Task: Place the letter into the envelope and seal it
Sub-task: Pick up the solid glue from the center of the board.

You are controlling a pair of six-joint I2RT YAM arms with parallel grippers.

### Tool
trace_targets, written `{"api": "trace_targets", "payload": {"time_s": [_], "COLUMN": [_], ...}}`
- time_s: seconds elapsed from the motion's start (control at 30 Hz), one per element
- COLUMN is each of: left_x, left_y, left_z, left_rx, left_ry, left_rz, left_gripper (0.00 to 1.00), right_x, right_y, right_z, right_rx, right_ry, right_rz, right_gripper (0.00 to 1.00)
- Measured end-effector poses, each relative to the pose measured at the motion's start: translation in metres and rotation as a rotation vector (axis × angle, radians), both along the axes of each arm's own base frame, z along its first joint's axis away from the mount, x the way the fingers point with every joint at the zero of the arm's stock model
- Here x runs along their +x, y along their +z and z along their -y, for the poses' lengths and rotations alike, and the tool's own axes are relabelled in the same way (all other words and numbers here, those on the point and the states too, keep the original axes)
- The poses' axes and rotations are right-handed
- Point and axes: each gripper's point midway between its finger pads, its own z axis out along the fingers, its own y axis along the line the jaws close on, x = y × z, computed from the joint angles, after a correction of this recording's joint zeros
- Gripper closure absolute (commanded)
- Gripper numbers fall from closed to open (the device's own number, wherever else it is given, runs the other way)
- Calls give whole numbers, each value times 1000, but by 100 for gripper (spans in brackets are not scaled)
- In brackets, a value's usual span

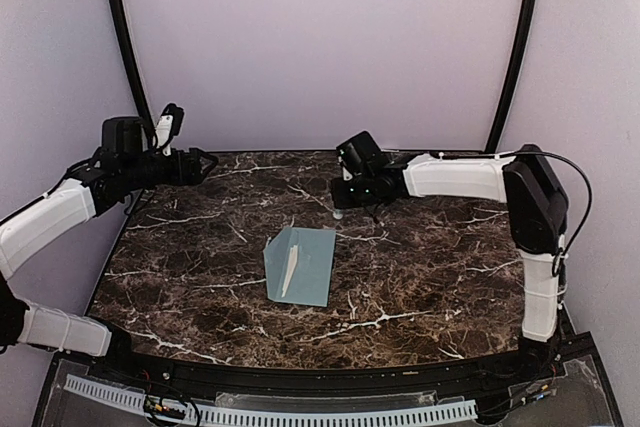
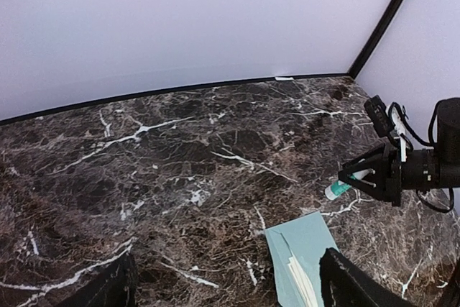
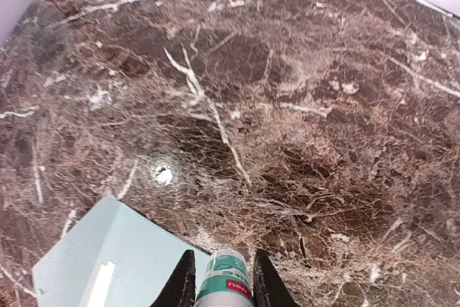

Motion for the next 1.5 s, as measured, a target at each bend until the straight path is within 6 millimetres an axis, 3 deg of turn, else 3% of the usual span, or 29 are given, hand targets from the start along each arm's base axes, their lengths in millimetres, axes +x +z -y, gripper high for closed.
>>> {"api": "trace_targets", "payload": {"time_s": [0.13,0.3,0.47,0.6,0.77,1.0,1.3,1.5], "left_x": [-11,-43,-74,-81,-95,-100,-101,-103], "left_y": [2,12,9,-3,-14,-13,-15,-15], "left_z": [26,84,145,181,196,200,202,204], "left_rx": [-29,-57,-63,-29,-17,-31,-55,-68], "left_ry": [-124,-348,-575,-671,-731,-755,-759,-770], "left_rz": [21,66,62,28,-1,2,-17,-23], "left_gripper": [14,14,14,15,14,14,39,46], "right_x": [-11,-39,-76,-107,-132,-151,-157,-161], "right_y": [55,127,163,175,181,186,174,178], "right_z": [4,-7,-23,-32,-44,-57,-67,-70], "right_rx": [97,268,412,502,561,599,601,604], "right_ry": [46,199,393,538,657,757,802,820], "right_rz": [58,123,117,83,51,28,-26,-31], "right_gripper": [79,79,79,79,79,79,79,80]}}
